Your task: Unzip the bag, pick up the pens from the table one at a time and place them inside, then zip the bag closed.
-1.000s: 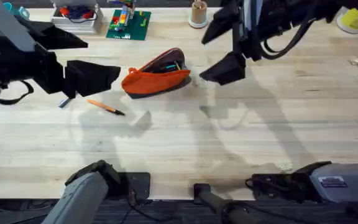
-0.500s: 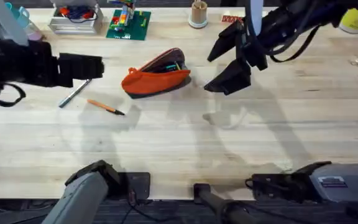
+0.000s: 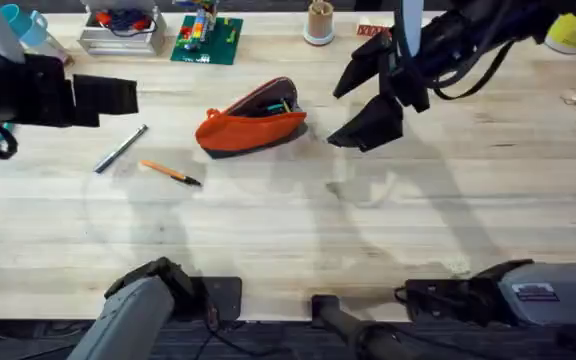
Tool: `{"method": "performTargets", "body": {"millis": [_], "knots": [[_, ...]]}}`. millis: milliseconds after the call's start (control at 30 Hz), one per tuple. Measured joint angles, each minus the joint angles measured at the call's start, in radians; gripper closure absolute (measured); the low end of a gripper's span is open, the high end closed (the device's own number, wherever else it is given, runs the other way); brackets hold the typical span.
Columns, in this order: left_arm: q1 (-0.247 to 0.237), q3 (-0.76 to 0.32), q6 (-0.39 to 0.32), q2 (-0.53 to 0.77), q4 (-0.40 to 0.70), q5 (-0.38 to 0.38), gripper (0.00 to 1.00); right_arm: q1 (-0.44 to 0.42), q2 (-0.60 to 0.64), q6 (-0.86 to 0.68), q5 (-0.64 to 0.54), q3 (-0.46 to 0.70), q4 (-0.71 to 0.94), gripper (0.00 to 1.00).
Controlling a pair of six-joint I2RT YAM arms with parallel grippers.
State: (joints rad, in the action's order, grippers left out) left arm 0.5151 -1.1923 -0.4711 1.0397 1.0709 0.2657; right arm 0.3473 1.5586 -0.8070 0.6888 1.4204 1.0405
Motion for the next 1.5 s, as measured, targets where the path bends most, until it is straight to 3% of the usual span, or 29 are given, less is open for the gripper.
{"method": "performTargets", "body": {"millis": [267,800,1100,1267,1500], "knots": [[0.0,0.0,-0.044,0.097,0.0,-0.106,0.006,0.0,0.0,0.0,0.0,0.0,0.0,0.006],[0.0,0.0,-0.344,0.513,-0.088,-0.254,0.034,0.0,0.0,0.0,0.0,0.0,0.0,0.005],[0.0,0.0,-0.433,0.687,-0.217,-0.267,0.062,0.0,0.0,0.0,0.0,0.0,0.001,0.005],[0.0,0.0,-0.489,0.741,-0.242,-0.27,0.086,0.0,0.0,0.0,0.0,0.0,0.002,0.005],[0.0,-0.007,-0.515,0.759,-0.247,-0.265,0.115,0.0,0.0,0.0,0.0,0.0,0.002,0.006]]}}
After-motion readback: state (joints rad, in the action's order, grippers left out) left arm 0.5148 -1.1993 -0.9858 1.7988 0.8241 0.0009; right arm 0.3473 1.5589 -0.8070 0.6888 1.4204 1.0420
